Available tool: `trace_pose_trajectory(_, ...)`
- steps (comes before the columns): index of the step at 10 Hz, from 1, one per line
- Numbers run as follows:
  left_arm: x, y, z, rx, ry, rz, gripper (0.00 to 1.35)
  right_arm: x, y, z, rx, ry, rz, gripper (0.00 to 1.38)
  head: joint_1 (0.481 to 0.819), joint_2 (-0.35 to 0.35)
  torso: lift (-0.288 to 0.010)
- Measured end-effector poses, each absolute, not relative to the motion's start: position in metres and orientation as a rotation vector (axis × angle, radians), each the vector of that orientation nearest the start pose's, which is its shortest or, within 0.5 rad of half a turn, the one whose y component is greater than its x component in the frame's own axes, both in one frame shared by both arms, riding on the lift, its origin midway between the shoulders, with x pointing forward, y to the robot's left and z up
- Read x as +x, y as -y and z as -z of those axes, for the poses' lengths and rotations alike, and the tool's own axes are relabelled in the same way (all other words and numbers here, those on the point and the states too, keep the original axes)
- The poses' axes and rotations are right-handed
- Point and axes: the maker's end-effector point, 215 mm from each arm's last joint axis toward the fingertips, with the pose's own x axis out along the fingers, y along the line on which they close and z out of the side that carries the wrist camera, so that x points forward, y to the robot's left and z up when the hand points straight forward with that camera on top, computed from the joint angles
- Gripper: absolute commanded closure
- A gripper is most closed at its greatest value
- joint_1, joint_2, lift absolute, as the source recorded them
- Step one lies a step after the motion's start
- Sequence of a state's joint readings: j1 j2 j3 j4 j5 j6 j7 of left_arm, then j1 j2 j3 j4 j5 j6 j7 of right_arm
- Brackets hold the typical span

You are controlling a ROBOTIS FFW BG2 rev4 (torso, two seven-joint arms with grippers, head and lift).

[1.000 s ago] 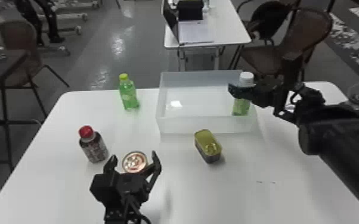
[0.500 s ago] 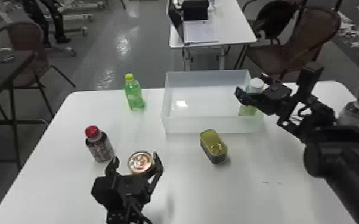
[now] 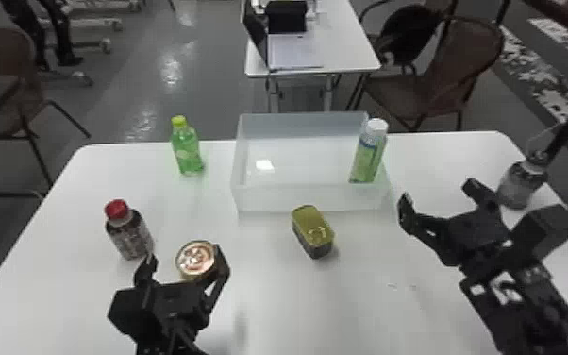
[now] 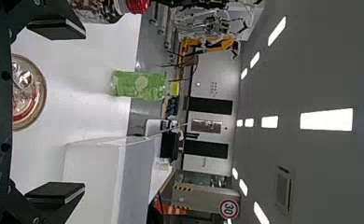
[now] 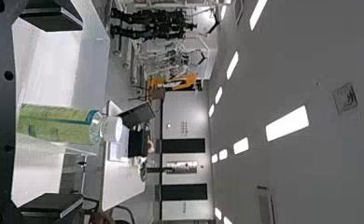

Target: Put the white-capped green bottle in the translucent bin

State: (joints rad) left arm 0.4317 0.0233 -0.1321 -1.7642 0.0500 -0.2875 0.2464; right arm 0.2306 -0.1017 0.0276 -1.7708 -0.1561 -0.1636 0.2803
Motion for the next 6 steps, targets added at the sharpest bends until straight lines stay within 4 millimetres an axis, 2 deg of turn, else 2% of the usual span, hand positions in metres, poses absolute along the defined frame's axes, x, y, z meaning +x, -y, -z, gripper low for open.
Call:
trace_pose_trajectory(3,0.438,-0.219,0.382,-0.091,0.033,-0.146,0.15,0.451,0.182,0.354,0.107,0.058,-0.267,0.08,0.695,0.049,-0.113)
trace_pose_trajectory(5,0.433,-0.221,0.385,-0.088,0.025,-0.150,0.15,0.427,0.195,0.379,0.112,-0.001,-0.223,0.08,0.695,0.034,-0.113)
trace_pose_trajectory(6,0.433,-0.220,0.386,-0.084,0.023,-0.146,0.15,0.427,0.194,0.383,0.110,-0.008,-0.225,0.08,0.695,0.033,-0.113)
